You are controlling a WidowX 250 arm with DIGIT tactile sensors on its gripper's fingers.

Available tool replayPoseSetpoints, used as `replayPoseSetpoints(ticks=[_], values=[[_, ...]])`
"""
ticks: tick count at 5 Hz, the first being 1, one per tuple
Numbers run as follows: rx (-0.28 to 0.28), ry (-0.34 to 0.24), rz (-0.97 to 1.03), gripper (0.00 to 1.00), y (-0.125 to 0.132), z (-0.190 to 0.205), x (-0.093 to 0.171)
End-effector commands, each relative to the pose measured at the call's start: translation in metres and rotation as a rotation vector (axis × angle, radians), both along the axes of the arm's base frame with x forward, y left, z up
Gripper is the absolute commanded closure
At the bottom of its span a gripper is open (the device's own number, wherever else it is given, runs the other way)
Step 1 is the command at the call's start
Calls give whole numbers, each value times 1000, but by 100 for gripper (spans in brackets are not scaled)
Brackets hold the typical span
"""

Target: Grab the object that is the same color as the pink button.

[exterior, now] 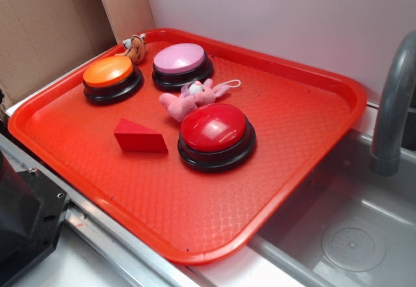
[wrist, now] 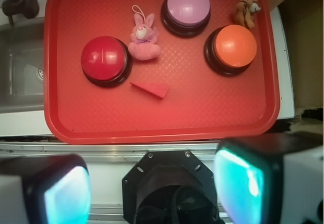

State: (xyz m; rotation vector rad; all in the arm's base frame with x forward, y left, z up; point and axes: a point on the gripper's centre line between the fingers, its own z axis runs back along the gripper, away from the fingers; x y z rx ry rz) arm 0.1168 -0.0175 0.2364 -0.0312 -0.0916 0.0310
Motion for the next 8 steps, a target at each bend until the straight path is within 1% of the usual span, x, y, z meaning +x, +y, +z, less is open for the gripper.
replayPoseSetpoints(ticks=[1,2,3,4,5,6,7,8], values=[[0,0,0,0,0,0,0],[-25,10,180,0,-2,-9,14],[-12,-18,332,0,-4,-19,30],[16,-69,485,0,0,-38,53],[2,-124,617,0,12,-69,89],[29,-106,675,0,18,-101,121],[55,-92,698,0,17,-135,141],[79,-66,678,0,16,-163,153]])
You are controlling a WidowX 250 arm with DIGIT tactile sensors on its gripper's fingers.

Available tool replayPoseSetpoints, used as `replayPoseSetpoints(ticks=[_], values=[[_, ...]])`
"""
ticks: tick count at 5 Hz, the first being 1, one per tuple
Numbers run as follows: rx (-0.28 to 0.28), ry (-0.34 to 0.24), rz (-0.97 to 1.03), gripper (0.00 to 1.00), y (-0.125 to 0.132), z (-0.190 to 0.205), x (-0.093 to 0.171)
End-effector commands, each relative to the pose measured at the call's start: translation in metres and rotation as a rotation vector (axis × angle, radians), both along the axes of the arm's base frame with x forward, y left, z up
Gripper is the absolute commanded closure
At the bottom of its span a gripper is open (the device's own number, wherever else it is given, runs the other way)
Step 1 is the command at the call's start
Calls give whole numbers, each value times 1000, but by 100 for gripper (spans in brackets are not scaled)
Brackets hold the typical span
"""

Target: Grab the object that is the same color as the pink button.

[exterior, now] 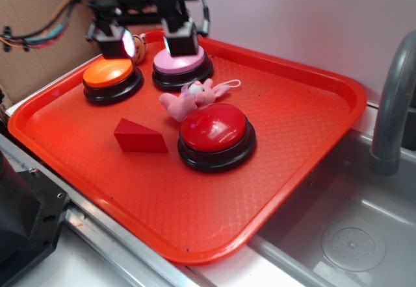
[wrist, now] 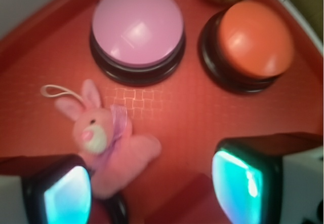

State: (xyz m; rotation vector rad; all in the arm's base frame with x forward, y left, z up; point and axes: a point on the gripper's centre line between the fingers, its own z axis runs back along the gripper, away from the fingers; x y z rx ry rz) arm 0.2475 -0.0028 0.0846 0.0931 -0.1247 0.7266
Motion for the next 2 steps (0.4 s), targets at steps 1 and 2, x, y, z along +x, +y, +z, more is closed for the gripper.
replayPoseSetpoints(ticks=[1,2], values=[[4,-38,-41,0,-5,-33,32],[-18,-42,-72,0,-8,-47,39]])
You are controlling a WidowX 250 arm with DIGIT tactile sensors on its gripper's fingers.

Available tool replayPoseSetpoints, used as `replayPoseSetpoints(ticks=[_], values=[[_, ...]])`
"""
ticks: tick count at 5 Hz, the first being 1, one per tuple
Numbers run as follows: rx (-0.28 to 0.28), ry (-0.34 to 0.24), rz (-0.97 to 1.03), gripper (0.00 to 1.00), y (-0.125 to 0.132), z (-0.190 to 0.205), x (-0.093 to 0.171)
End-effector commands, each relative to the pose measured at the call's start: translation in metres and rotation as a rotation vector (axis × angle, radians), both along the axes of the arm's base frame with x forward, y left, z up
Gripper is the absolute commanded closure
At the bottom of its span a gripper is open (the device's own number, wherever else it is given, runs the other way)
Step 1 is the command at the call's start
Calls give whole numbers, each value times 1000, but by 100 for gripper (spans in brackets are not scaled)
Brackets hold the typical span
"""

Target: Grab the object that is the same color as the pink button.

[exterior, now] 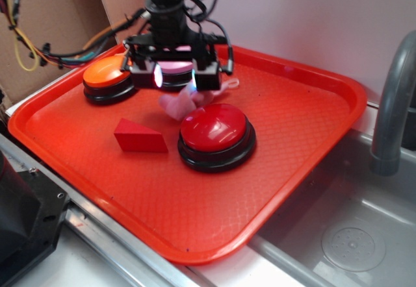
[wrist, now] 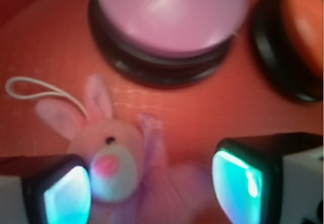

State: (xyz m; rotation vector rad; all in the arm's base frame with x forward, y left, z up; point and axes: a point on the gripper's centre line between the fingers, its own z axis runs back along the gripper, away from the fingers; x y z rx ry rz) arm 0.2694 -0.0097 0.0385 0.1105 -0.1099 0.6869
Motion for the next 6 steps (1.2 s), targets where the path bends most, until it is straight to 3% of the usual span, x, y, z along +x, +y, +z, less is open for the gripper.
replayPoseSetpoints(ticks=[1,2,3,4,5,6], values=[[-43,-65,-33,0,0,-8,18],[-52,-61,-52,28,0,-10,16],[-71,-88,-47,100,5,-1,11],[-28,-95,-94,100,13,37,3],[-14,-28,-286,100,19,81,-8],[57,-16,-404,100,27,123,-28]])
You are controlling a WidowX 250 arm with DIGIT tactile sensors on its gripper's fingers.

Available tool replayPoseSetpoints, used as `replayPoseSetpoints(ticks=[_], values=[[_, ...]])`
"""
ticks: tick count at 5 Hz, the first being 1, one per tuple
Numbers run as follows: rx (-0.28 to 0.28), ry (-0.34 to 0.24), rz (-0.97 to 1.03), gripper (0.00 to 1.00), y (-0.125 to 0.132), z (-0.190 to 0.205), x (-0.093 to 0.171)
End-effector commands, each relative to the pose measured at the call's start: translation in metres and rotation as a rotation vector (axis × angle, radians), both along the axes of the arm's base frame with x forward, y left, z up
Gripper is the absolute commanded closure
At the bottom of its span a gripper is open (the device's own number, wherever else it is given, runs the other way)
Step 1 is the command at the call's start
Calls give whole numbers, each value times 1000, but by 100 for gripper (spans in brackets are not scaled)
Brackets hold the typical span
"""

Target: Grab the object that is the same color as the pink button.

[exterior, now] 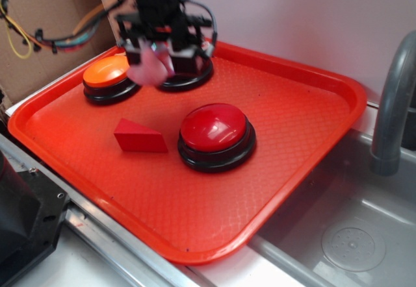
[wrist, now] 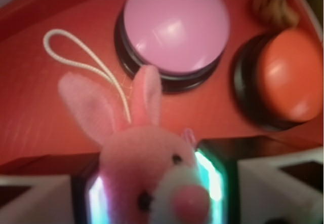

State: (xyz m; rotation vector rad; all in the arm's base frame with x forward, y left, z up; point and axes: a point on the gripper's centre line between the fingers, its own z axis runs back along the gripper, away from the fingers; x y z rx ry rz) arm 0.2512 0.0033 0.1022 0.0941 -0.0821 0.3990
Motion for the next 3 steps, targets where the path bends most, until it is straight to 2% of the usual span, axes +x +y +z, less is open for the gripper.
replayPoseSetpoints(ticks=[1,2,3], values=[[68,-86,-145,100,22,90,-35],[16,-103,-161,100,34,105,-56],[-1,-90,-83,100,37,102,-61]])
